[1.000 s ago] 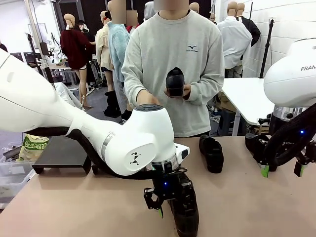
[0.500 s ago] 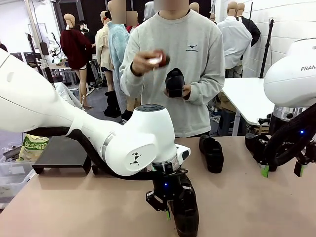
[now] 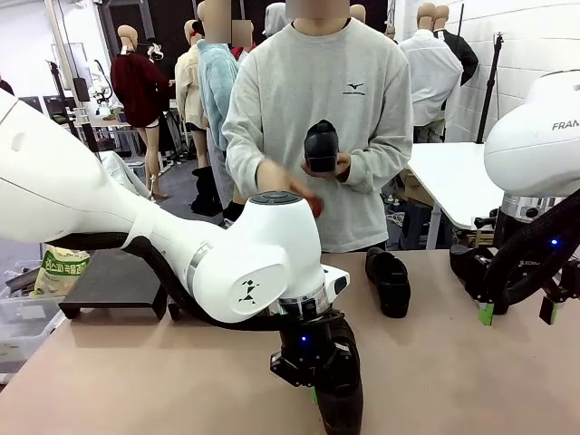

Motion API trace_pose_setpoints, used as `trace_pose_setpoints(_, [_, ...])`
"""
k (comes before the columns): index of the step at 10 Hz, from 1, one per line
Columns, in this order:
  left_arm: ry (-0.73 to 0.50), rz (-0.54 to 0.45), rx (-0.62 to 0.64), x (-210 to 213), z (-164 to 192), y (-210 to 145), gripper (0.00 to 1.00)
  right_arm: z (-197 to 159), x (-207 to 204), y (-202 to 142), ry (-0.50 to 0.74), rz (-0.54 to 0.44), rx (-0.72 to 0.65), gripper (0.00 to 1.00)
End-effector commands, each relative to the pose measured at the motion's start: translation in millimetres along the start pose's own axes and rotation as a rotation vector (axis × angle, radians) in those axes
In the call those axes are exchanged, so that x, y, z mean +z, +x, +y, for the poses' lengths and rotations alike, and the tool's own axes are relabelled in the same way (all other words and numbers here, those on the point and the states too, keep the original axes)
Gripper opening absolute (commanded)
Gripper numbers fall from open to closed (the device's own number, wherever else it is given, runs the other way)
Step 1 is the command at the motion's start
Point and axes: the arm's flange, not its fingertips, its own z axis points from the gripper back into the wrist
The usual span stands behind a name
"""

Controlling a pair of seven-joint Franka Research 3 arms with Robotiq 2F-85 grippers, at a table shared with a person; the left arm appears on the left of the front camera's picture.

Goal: Organize the shoes by placing them on the stand.
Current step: Place the Shoe from the middle of the table onto the Shoes Stand.

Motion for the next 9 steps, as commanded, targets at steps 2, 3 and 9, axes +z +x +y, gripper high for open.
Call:
trace_pose_setpoints(2, [-0.069, -0.055, -0.135, 46.4, 4.2, -14.5, 0.0, 0.4, 2.1, 3.8, 0.006, 0.002, 0.003, 1.0])
trace_pose_setpoints(3, [-0.104, -0.068, -0.185, 78.5, 16.3, -24.1, 0.0, 0.4, 2.1, 3.8, 0.006, 0.002, 0.003, 1.0])
trace_pose_setpoints(9, [0.08, -0.195, -0.096, 187.2, 183.9, -23.2, 0.0, 0.4, 2.1, 3.8, 0.006, 0.002, 0.003, 1.0])
